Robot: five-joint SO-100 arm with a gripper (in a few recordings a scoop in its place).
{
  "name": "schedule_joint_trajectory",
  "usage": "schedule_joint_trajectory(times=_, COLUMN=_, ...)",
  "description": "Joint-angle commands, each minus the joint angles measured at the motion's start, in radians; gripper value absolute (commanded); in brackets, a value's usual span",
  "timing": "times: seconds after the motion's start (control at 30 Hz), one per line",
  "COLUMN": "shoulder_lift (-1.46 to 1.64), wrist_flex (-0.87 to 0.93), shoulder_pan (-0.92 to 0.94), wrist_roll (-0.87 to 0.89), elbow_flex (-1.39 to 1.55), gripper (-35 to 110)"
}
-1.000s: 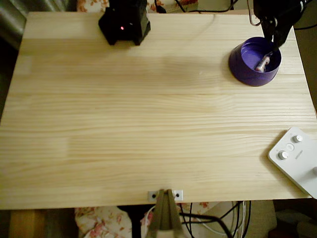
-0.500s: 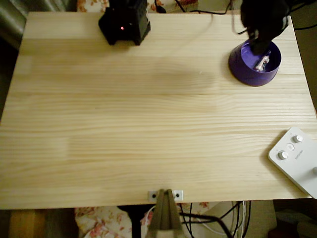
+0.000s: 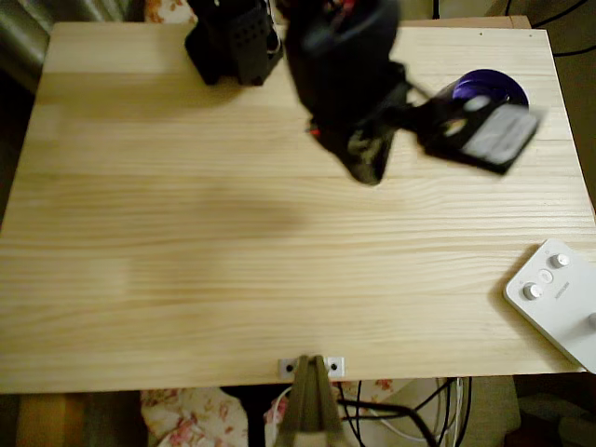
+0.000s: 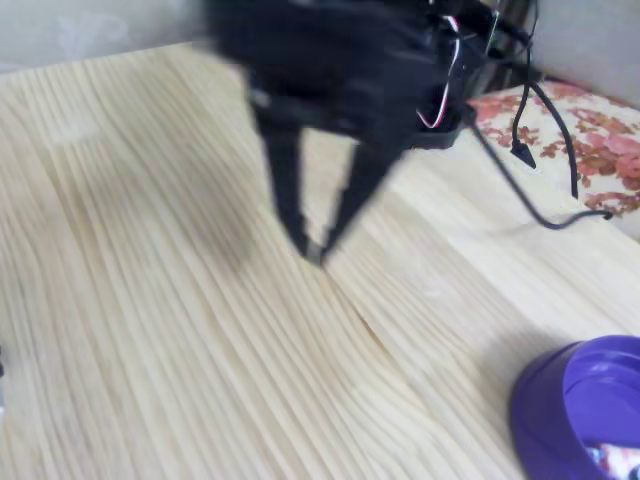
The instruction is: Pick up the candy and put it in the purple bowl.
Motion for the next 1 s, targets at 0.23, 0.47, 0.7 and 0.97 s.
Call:
schedule_joint_trajectory(times=0.23, shoulder_lift=0.288, wrist_flex=-0.052, shoulder_pan=0.287, wrist_roll=0.071, elbow_flex=0.187, gripper=1)
schedule_joint_trajectory(times=0.47, shoulder_lift=0.453, wrist_flex=-0.123, shoulder_pan=0.442, wrist_roll=0.118, elbow_flex=0.331, gripper=-1)
schedule_joint_trajectory(times=0.7, shoulder_lift=0.67, wrist_flex=-0.207, shoulder_pan=0.578, wrist_roll=0.163, elbow_flex=0.532, gripper=-1)
schedule_joint_trajectory(times=0.97, shoulder_lift=1.008, wrist_flex=-0.19, shoulder_pan=0.65, wrist_roll=0.186, elbow_flex=0.796, gripper=-1)
